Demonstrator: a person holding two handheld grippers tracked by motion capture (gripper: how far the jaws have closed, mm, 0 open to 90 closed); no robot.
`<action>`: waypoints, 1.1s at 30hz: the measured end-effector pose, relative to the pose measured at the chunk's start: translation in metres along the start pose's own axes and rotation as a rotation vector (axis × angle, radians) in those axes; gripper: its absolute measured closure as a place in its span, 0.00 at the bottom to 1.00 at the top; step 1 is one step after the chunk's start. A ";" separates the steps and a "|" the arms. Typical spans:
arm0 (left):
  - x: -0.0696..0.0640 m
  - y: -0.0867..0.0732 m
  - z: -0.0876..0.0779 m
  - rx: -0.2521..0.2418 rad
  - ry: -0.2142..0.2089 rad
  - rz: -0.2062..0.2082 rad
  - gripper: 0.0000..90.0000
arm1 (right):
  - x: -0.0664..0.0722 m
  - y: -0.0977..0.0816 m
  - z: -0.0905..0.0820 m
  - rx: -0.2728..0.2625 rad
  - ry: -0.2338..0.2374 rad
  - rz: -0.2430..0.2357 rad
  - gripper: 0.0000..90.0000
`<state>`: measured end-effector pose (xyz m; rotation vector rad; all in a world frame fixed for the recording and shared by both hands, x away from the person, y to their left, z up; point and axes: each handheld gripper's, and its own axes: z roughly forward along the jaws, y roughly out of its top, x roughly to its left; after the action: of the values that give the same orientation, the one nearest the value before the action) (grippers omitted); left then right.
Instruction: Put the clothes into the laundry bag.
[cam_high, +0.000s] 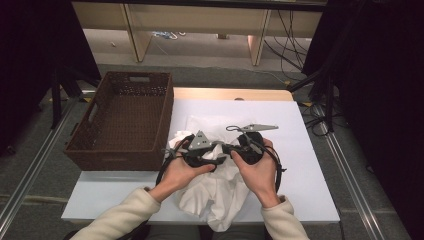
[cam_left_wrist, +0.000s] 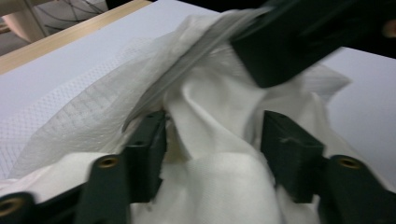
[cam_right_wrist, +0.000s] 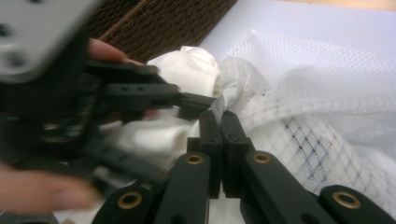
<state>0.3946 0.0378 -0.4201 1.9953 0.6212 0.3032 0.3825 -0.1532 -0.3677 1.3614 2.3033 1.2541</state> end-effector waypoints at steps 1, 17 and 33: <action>-0.002 0.002 -0.007 0.004 -0.008 0.000 0.38 | 0.000 0.000 0.001 -0.005 0.016 -0.005 1.00; -0.005 -0.028 -0.001 0.184 0.004 0.101 0.56 | 0.006 -0.002 0.007 0.025 0.002 -0.024 1.00; -0.013 0.019 -0.043 -0.099 -0.066 -0.044 0.87 | 0.007 -0.001 0.007 0.010 0.013 -0.044 1.00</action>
<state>0.3698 0.0562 -0.3821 1.8862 0.5966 0.2359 0.3812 -0.1435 -0.3715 1.3018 2.3384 1.2430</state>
